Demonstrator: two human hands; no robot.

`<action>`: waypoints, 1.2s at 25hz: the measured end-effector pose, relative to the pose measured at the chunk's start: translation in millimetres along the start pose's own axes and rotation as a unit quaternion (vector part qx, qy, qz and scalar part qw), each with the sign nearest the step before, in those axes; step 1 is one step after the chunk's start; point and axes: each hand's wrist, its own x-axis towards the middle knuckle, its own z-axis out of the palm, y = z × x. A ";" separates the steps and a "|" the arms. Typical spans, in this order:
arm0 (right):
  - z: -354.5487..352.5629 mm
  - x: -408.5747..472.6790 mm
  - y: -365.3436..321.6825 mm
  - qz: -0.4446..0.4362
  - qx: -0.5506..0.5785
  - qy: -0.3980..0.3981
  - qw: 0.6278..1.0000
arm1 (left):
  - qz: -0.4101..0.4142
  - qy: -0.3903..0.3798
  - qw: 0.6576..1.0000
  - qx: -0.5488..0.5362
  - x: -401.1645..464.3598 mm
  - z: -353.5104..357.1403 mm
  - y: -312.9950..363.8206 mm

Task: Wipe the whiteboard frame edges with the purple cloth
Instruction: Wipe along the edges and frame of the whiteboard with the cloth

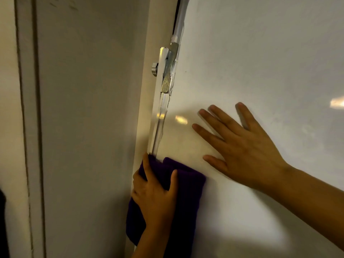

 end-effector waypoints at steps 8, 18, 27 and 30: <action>2.4 -9.1 1.8 0.024 0.035 0.025 0.999 | 0.058 -0.028 0.995 -0.070 27.1 1.6 16.3; -50.2 89.0 46.4 0.071 0.027 0.034 0.997 | 0.022 -0.068 0.993 -0.091 44.9 -22.6 36.7; -58.5 115.1 39.9 0.057 -0.014 -0.011 0.998 | -0.029 -0.053 0.995 -0.084 62.6 -30.7 60.0; -49.8 106.2 36.4 0.055 -0.022 -0.023 0.998 | -0.009 -0.001 0.993 -0.119 65.7 -27.3 70.9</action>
